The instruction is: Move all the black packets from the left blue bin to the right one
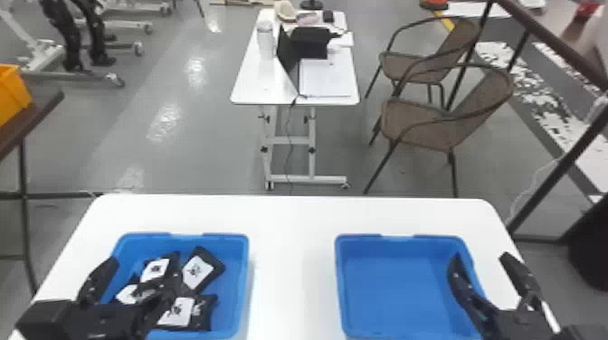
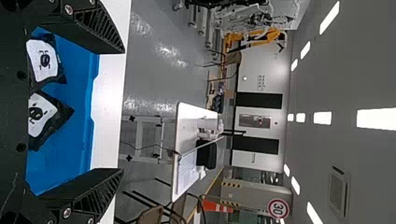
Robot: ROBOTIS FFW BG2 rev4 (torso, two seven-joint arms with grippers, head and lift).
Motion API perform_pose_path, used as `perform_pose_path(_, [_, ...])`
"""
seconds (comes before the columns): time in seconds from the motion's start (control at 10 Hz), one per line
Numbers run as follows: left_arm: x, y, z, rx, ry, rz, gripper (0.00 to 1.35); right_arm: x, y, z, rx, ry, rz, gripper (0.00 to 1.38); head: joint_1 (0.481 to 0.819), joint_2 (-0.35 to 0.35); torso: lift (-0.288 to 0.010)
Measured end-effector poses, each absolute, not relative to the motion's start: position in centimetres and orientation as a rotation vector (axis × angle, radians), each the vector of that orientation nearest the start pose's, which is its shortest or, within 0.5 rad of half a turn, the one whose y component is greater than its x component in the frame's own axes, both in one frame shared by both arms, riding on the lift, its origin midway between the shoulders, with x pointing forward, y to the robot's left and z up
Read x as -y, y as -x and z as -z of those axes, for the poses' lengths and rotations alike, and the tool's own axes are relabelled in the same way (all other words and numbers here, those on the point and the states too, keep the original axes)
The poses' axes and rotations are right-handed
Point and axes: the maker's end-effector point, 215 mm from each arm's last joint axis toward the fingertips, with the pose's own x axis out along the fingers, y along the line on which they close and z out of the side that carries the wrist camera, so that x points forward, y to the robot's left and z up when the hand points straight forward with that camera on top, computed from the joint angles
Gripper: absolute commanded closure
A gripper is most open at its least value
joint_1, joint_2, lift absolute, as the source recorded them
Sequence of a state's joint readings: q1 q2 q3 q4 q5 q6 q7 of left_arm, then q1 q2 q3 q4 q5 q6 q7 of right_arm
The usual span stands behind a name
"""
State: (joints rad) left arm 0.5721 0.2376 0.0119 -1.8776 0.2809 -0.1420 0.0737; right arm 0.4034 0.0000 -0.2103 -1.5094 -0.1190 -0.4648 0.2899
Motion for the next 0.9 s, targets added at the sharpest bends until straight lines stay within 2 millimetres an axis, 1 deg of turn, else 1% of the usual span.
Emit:
perform_pose_path(0.5, [-29.4, -40.9, 41.7, -0.143, 0.065, -0.03, 0.13, 30.1, -42.2, 43.6, 0.014, -0.027, -0.041, 0.29, 0.695, -0.011, 0.0])
perform_pose_path(0.6, [-29.6, -40.8, 42.2, -0.159, 0.075, -0.036, 0.13, 30.1, -42.1, 43.7, 0.014, -0.028, -0.04, 0.29, 0.695, -0.009, 0.0])
perform_pose_path(0.7, [-29.9, -40.6, 43.2, -0.185, 0.096, -0.048, 0.13, 30.2, -42.1, 43.7, 0.012, -0.029, -0.04, 0.29, 0.695, -0.005, 0.0])
perform_pose_path(0.8, [-30.7, -40.6, 44.0, -0.203, 0.112, -0.068, 0.13, 30.2, -42.1, 43.8, 0.012, -0.03, -0.04, 0.29, 0.695, 0.006, 0.0])
perform_pose_path(0.9, [-31.9, -40.8, 45.1, -0.231, 0.136, -0.099, 0.13, 30.1, -42.0, 43.8, 0.011, -0.032, -0.039, 0.29, 0.695, 0.016, 0.0])
